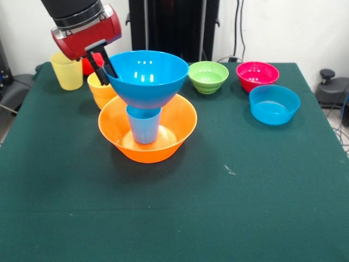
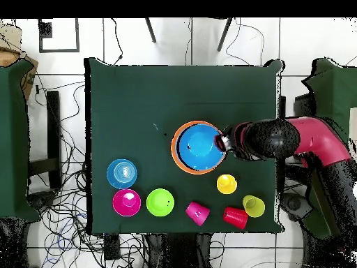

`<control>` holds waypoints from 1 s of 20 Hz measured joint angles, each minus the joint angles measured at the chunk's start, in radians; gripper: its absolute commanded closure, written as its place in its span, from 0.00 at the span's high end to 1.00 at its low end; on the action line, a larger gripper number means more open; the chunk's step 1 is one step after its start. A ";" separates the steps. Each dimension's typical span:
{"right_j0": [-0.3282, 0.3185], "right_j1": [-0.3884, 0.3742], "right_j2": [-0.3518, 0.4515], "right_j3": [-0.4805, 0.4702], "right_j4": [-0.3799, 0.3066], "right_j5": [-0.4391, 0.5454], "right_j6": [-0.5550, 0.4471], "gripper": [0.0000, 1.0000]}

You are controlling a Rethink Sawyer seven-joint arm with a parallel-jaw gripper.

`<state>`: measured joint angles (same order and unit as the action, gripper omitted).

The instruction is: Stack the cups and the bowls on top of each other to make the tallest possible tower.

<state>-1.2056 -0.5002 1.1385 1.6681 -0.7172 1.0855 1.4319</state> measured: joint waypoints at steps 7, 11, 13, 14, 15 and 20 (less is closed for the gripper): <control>0.022 0.000 -0.005 0.000 0.000 0.000 0.000 0.00; 0.028 0.000 -0.005 -0.003 0.000 0.000 0.000 0.00; 0.029 0.000 -0.005 -0.005 0.000 0.000 0.000 0.00; 0.030 0.000 -0.005 -0.005 0.000 0.000 0.000 0.00; 0.030 0.000 -0.005 -0.006 0.000 0.000 0.000 0.00; 0.030 0.000 -0.005 -0.013 0.000 0.000 0.000 0.00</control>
<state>-1.1758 -0.5001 1.1334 1.6549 -0.7170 1.0855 1.4319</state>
